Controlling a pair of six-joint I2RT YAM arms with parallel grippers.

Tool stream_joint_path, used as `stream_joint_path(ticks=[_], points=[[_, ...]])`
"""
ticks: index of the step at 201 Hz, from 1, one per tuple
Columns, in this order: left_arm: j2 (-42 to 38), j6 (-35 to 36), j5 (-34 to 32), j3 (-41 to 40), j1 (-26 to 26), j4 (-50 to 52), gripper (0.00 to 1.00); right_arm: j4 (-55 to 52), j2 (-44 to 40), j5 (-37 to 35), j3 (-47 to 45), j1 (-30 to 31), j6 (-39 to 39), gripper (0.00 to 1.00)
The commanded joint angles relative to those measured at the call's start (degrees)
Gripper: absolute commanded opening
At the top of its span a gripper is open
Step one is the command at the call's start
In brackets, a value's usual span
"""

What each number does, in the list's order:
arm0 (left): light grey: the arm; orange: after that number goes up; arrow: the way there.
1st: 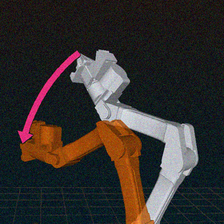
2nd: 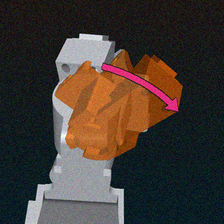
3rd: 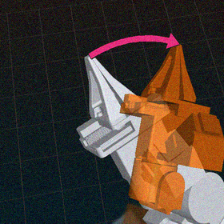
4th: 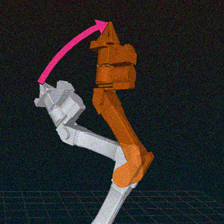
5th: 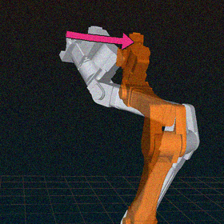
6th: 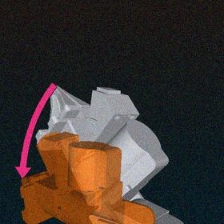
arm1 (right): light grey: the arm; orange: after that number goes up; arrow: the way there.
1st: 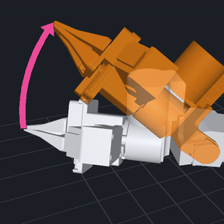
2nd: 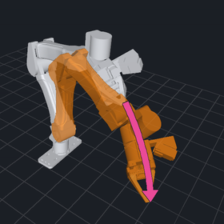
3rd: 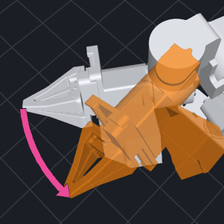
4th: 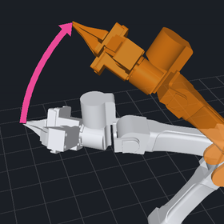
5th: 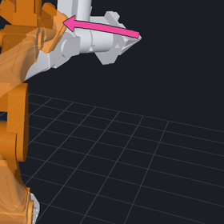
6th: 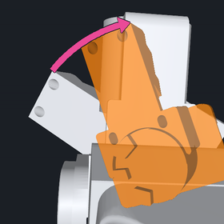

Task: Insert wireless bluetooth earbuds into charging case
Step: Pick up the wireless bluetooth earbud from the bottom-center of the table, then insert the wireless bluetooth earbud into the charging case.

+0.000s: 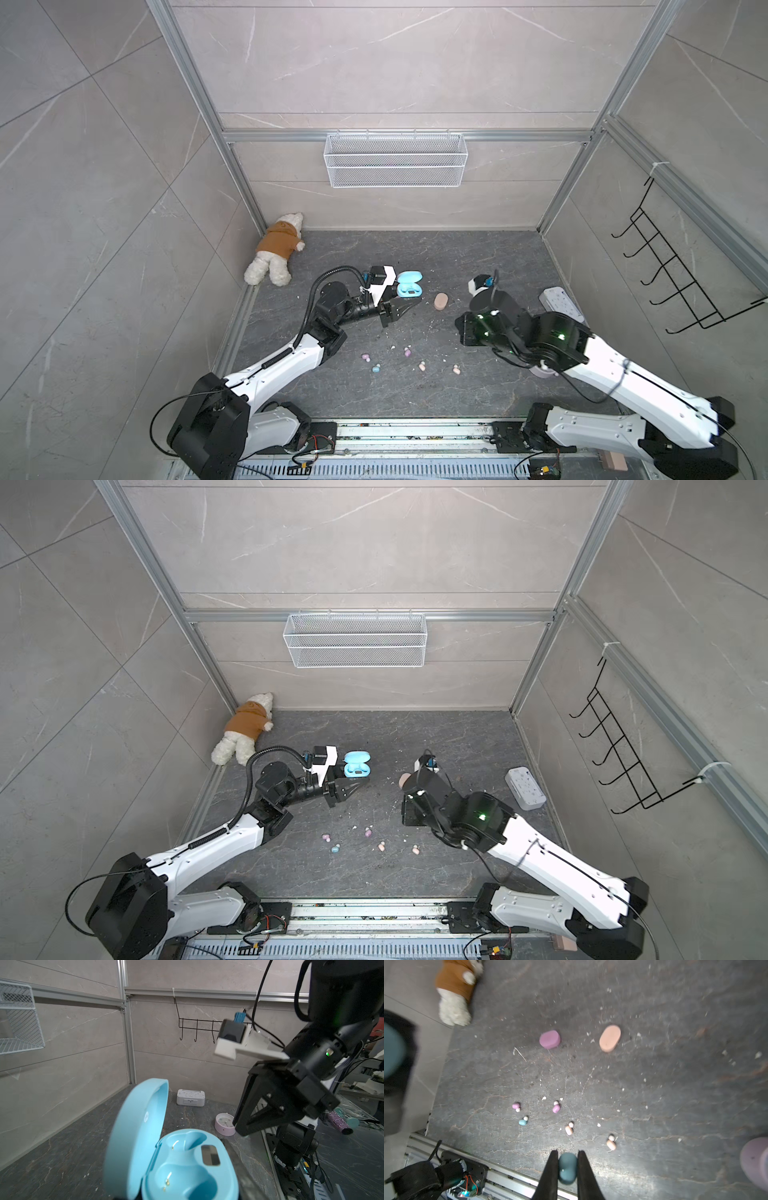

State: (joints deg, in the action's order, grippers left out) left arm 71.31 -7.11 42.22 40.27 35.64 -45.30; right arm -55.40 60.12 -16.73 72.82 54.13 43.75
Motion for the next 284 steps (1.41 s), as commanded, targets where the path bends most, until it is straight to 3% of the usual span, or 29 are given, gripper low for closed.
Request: stream_joint_path(ticks=[1, 29, 112, 162, 201, 242, 284], points=[[2.61, -2.57, 4.73, 3.74, -0.02, -6.3, 0.13, -3.59, -2.06, -1.75, 4.47, -0.49, -8.76, 0.14], [6.72, -7.68, 6.72, 5.93, 0.83, -11.6, 0.13, 0.84, -4.43, 2.98, 7.26, -1.0, -14.95, 0.15], [11.37, -8.34, 9.73, 10.14, 5.53, -12.56, 0.14, 15.89, -12.13, 23.21, 0.53, -4.91, -21.2, 0.16], [12.88, -13.89, 10.23, 7.34, 6.53, -18.53, 0.14, 21.6, -11.61, 40.69, -2.21, -11.65, -21.27, 0.16], [12.34, -11.82, 9.9, 6.54, 7.34, -17.12, 0.14, 26.13, -8.23, 52.12, -3.5, -18.7, -20.11, 0.15], [11.05, -7.83, 9.93, 6.91, 7.35, -12.42, 0.14, 27.44, -4.52, 57.19, -1.72, -21.21, -20.44, 0.15], [10.91, -7.13, 9.65, 6.82, 7.35, -12.36, 0.14, 25.61, -3.96, 55.91, -1.19, -21.37, -21.86, 0.15]])
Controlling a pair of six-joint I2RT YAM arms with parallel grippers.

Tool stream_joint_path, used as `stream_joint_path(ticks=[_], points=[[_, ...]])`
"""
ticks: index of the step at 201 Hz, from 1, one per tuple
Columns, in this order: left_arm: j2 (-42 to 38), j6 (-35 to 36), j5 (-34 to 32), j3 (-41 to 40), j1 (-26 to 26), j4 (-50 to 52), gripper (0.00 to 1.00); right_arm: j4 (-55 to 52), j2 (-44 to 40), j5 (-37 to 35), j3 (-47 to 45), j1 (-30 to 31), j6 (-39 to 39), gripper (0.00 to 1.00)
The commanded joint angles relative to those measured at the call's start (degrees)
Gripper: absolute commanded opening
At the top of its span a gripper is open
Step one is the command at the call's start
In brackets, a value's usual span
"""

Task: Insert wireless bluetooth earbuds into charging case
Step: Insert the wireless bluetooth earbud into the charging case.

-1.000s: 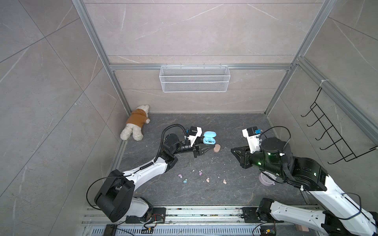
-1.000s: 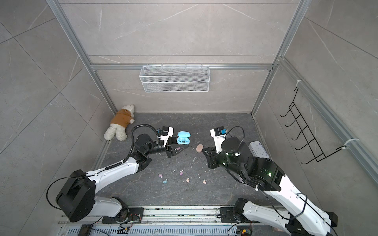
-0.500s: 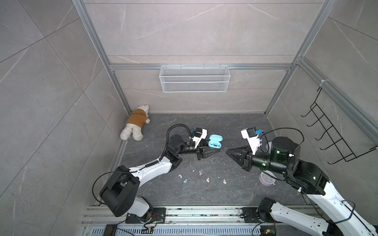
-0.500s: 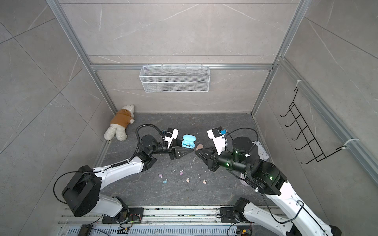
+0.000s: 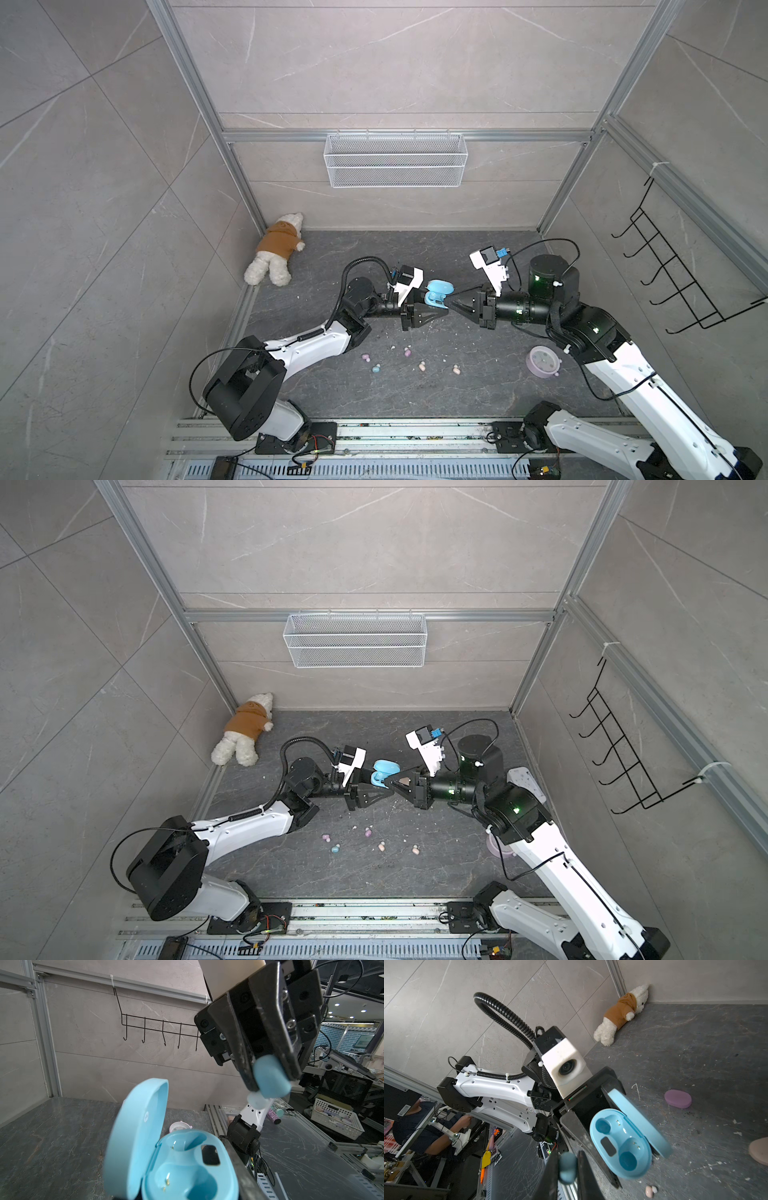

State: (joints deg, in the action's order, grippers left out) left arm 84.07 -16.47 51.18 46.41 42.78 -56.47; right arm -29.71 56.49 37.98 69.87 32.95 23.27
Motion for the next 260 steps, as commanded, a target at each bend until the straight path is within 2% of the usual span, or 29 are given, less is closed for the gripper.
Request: stream_joint_path(ticks=[1, 43, 96, 210, 260], points=[[-1.87, 2.32, 0.68, 0.69, 0.2, -1.19, 0.14, -0.21, -0.33, 1.17, 1.81, -0.22, -1.43, 0.15], [-3.41, 5.89, 0.33, 0.45, 0.19, 0.63, 0.14, -1.05, -0.52, -0.07, 1.44, -0.67, -1.58, 0.15], [-7.24, 13.72, 0.45, 1.83, 0.28, 10.11, 0.14, -1.63, 0.29, 1.88, 2.21, -0.72, -1.84, 0.15], [-5.41, 14.18, -0.38, 3.7, 0.55, 7.51, 0.14, 0.0, -0.66, -0.12, -0.64, -0.74, -2.33, 0.16], [-5.76, 17.95, -0.29, 4.76, 0.55, 12.13, 0.15, 2.59, 0.99, -0.1, 0.03, -0.76, -2.39, 0.16]])
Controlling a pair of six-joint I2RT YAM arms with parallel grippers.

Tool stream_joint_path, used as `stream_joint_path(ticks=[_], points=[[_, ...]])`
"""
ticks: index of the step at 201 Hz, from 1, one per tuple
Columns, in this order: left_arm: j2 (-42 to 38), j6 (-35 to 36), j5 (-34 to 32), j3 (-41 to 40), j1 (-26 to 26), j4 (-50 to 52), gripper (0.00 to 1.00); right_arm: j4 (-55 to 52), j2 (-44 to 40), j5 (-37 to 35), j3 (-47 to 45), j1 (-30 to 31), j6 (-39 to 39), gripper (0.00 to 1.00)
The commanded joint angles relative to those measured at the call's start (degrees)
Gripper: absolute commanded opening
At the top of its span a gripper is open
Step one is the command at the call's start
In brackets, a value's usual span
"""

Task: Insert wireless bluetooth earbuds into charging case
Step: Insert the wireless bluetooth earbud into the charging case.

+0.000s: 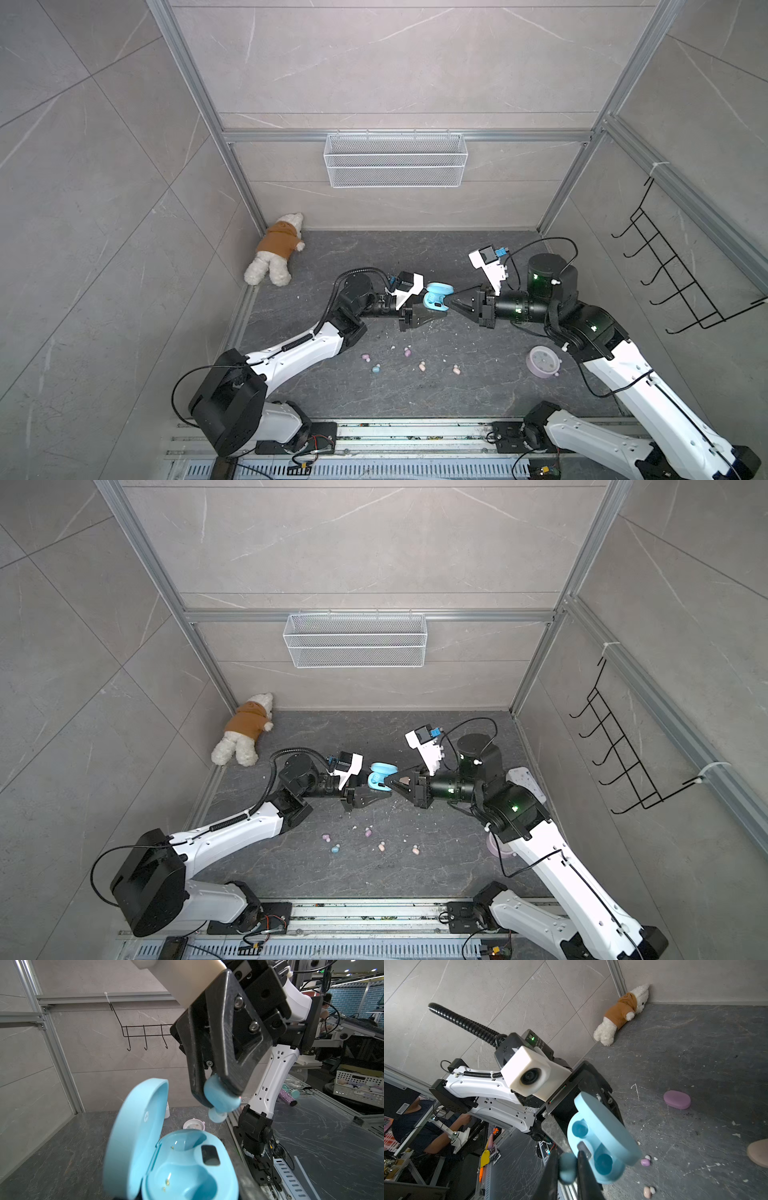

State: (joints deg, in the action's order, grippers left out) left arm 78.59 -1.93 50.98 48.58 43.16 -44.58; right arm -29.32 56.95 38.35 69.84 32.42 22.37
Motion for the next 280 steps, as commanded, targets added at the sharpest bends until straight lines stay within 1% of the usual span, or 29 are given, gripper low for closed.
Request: stream_joint_path(ticks=[1, 23, 78, 146, 280], points=[[-0.27, 3.42, -0.14, 2.63, 0.22, 0.21, 0.15, 2.06, 0.53, -0.53, 0.08, -0.23, -1.52, 0.16], [-0.11, 3.05, -0.12, 2.61, 0.17, -0.7, 0.15, 1.38, 0.75, -0.47, 0.24, -0.17, -1.72, 0.16], [-0.1, 1.56, 0.03, 2.49, 0.17, -2.27, 0.15, -1.43, 0.18, -3.17, 0.42, -0.21, -3.03, 0.17], [0.12, 0.29, 0.08, 2.96, 0.17, -3.78, 0.15, -2.62, 0.8, -2.76, 1.04, -0.17, -3.39, 0.17], [1.04, -2.39, 0.71, 2.43, 1.14, -7.11, 0.15, -5.78, 1.4, -5.04, 3.19, -0.24, -4.0, 0.18]])
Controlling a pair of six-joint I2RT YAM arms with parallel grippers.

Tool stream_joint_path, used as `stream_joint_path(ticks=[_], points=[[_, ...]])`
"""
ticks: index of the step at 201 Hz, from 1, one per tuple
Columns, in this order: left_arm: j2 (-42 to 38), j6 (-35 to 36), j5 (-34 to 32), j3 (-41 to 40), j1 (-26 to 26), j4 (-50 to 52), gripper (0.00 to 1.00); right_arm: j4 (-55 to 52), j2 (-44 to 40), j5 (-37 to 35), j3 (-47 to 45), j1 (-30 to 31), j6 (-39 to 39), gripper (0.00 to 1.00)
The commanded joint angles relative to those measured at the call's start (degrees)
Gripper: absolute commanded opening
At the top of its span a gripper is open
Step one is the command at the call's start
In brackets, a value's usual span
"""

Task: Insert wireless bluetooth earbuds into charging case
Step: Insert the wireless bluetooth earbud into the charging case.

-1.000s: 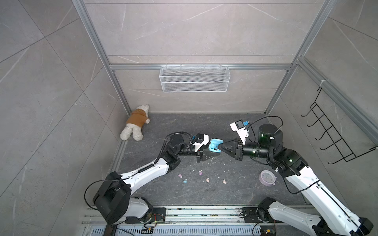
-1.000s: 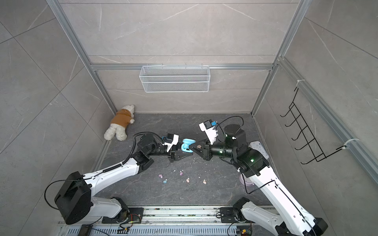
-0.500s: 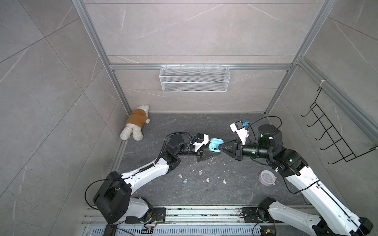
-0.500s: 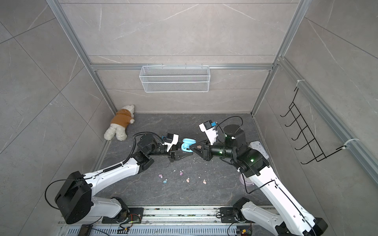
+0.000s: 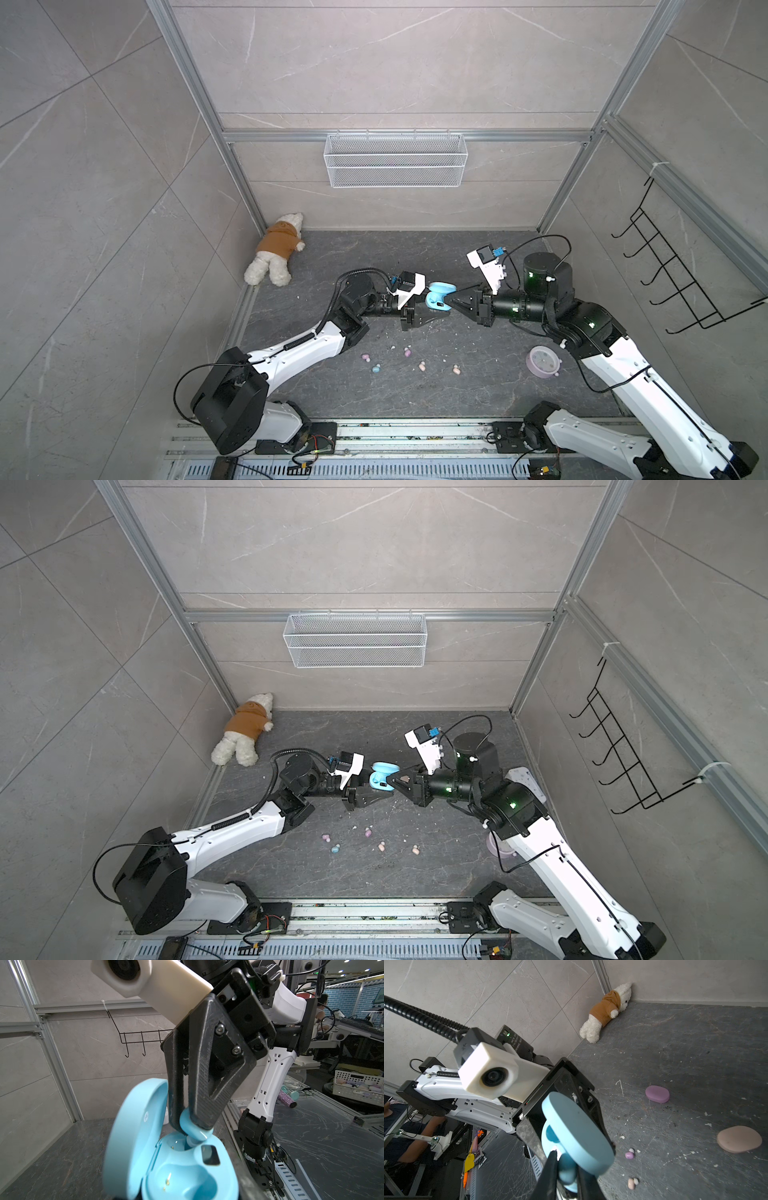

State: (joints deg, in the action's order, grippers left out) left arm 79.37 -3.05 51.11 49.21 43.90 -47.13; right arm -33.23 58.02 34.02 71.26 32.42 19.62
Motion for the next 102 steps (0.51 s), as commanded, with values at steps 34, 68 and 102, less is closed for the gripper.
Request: stream_joint_path(ticks=[34, 68, 102], points=[[0.29, -2.13, 0.46, 1.81, 0.4, -5.64, 0.15, -3.17, 0.49, -1.04, 1.87, -0.19, -1.56, 0.2], [0.26, -2.4, 0.47, 1.63, 0.48, -5.74, 0.15, -4.86, 0.78, -2.08, 3.14, -0.21, -2.16, 0.24], [0.26, -2.39, 0.45, 1.44, 0.83, -5.56, 0.14, -5.9, 1.24, -2.56, 4.23, -0.19, -2.49, 0.28]])
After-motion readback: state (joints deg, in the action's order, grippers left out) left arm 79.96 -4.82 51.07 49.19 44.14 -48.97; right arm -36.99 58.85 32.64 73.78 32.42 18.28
